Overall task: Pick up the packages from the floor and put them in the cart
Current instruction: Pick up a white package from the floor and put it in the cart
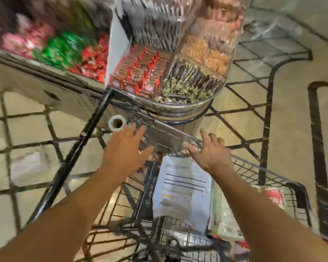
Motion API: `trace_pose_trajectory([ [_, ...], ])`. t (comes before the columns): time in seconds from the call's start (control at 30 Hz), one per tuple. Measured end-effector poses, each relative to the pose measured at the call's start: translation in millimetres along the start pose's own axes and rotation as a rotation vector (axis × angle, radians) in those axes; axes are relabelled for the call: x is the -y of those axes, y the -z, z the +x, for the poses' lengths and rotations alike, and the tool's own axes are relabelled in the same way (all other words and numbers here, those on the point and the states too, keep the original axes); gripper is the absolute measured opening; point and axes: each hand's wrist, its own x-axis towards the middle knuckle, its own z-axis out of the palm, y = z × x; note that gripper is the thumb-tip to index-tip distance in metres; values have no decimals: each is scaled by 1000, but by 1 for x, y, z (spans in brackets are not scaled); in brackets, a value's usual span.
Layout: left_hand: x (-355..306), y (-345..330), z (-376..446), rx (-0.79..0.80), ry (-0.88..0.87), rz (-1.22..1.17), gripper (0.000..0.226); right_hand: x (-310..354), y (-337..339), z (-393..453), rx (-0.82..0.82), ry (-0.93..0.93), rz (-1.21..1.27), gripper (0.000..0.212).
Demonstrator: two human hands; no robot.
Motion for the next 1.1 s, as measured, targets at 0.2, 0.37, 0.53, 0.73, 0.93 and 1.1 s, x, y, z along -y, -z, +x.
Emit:
trace_pose_trajectory([
  [0.2,113,123,-79,-286,136,124,81,104,105,-38,-139,280,-45,100],
  [0.37,248,191,-196,-321,466,169,87,242,164,-102,-295,546,-81,95],
  [0.53,377,221,-344,-327,784,175,90,403,177,-193,-389,765,-119,103],
  [0.73,479,231,-494,-368,991,159,91,567,155,-296,-446,970,-131,99],
  [0.93,551,226,-575,-426,1114,106,112,674,121,-354,-468,1114,-169,98],
  [1.1,615,218,-581,-443,1179,38,92,756,105,-358,-417,1150,-199,96],
])
